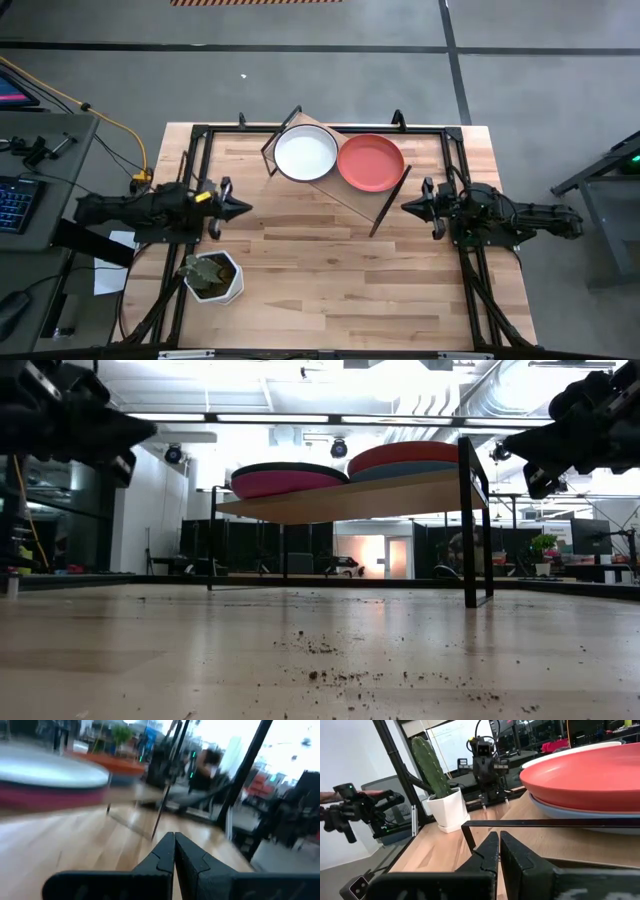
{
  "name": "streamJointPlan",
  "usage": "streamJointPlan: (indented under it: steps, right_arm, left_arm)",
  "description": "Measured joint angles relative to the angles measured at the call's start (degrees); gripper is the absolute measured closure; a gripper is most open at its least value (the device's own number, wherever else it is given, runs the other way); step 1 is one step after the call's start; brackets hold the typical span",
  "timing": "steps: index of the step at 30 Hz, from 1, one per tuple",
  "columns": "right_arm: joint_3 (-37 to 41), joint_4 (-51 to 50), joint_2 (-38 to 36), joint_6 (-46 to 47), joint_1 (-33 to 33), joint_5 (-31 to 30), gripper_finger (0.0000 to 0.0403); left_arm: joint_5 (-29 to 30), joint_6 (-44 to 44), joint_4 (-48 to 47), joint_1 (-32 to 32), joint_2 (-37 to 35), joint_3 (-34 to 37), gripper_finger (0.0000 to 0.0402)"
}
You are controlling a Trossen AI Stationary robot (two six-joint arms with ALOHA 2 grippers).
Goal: Place and stack plates onto a shelf
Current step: Return to Home Position
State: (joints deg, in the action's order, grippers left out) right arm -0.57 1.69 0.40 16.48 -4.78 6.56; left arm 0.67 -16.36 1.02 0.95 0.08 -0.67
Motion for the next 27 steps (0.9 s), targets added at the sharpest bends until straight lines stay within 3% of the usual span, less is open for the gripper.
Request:
streamJointPlan:
  steps: [4,9,27]
  right_arm:
    - [0.0,0.0,0.0,0.0,0.0,0.0,0.0402]
    - [0.0,0.0,0.0,0.0,0.0,0.0,0.0402]
    - [0.0,0.0,0.0,0.0,0.0,0.0,0.0402]
  left_arm:
    - [-0.1,0.0,7.6,0.8,0.1,-0.1,0.0402]
    - [0.2,0.0,9.1,2.0,0.1,-0.1,0.0402]
    - [0.2,0.0,6.5,3.8,0.3,-0.1,0.0402]
